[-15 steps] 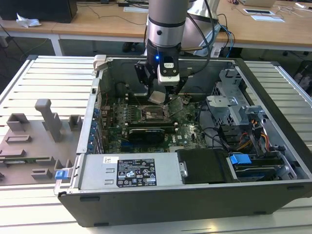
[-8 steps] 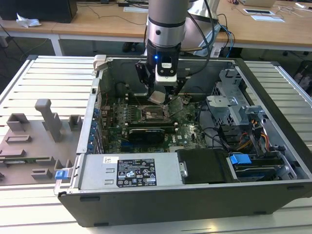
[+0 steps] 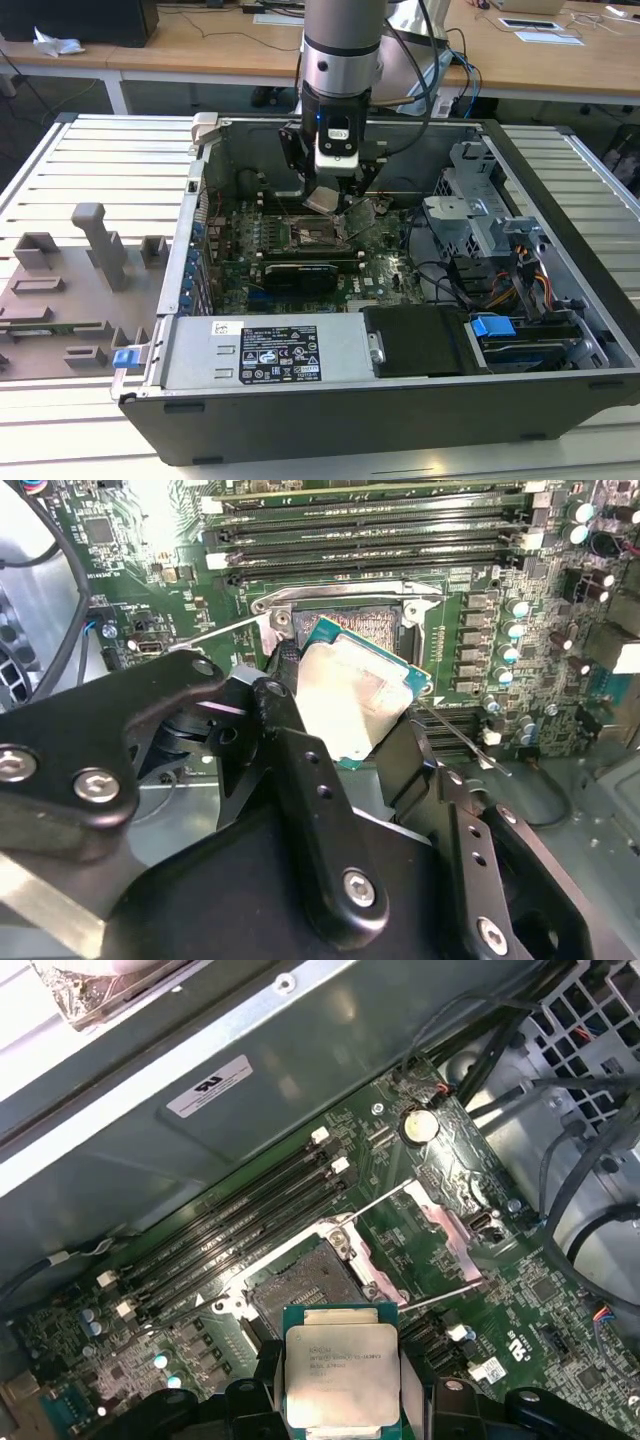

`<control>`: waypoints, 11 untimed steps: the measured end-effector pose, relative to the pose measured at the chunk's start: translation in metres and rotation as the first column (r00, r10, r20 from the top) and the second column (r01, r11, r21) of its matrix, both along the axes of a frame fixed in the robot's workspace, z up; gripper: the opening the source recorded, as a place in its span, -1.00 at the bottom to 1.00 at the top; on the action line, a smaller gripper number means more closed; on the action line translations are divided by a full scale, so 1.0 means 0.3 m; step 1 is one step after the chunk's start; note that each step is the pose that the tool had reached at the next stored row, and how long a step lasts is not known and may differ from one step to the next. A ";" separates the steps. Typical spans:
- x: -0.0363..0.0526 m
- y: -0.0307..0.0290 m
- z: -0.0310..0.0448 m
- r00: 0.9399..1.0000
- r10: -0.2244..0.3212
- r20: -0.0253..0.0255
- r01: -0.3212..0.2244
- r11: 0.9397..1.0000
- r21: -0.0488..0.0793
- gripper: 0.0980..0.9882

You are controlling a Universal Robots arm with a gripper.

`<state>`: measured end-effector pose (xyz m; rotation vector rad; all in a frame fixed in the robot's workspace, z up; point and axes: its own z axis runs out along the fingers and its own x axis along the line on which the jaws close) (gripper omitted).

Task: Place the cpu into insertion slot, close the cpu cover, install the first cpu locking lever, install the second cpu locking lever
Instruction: 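Place the cpu into insertion slot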

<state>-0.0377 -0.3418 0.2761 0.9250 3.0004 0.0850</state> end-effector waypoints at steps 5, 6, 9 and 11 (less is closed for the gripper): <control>0.000 0.000 0.000 0.999 -0.041 0.000 0.041 0.999 0.000 0.00; 0.000 0.000 0.000 0.998 -0.056 0.000 0.056 0.998 0.000 0.00; 0.000 0.000 0.000 0.996 -0.085 0.000 0.085 0.996 0.000 0.00; 0.000 0.000 0.000 0.995 -0.103 0.000 0.103 0.995 0.000 0.00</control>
